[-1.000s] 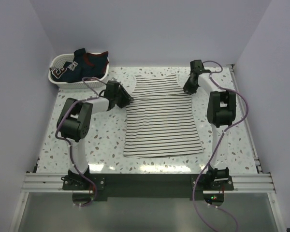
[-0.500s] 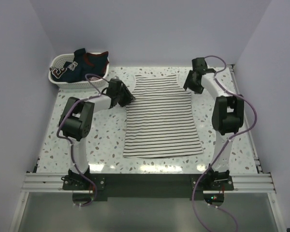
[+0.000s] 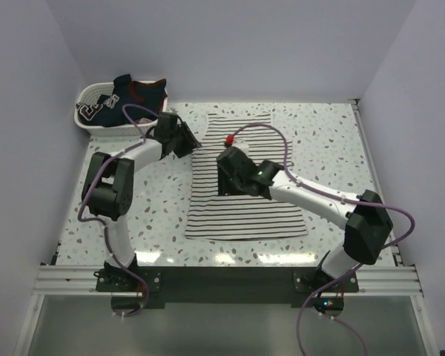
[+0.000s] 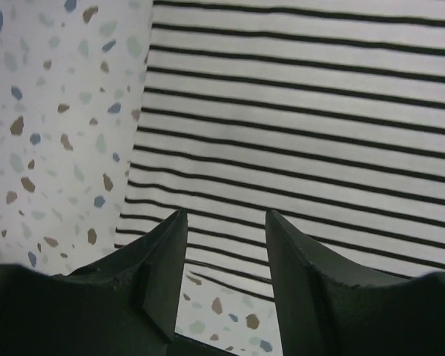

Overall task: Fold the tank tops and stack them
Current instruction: Fold the tank top

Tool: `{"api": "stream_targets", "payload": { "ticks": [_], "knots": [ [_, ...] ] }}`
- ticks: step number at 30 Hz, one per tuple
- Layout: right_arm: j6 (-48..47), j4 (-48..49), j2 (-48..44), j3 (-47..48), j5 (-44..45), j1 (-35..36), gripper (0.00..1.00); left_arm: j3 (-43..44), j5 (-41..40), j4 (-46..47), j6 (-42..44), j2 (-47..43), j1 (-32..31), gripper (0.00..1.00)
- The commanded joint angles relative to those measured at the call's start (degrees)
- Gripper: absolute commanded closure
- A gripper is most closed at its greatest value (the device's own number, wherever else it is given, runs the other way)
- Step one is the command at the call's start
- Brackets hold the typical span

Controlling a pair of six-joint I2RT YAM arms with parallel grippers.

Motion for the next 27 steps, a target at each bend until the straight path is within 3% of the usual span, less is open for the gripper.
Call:
{"api": "stream_targets", "payload": {
  "ticks": [1, 6, 11, 19, 27],
  "knots": [
    [8.2, -0.4, 3.2, 2.2, 7.8, 9.3, 0.51, 1.2, -1.9, -5.6, 1.4, -9.3, 3.9, 0.49],
    [11.0, -3.5, 13.7, 11.4, 11.3, 19.3, 0.56, 2.7, -2.7, -11.6, 2.0, -16.0, 10.3, 0.50],
    [11.8, -7.1, 21.3, 19.6, 13.3, 24.9, 0.59, 3.1, 0.0, -13.6, 3.4, -20.9, 14.5, 0.50],
    [13.0, -12.1, 31.0, 26.8, 15.7, 27.6, 0.59, 2.5, 3.3, -13.8, 4.2, -22.9, 15.6, 0.50],
    [13.9, -11.9, 34.9, 26.9, 16.9, 27.7, 0.60, 0.6, 4.8, -11.8, 3.9, -21.7, 15.6, 0.51]
  ]
}}
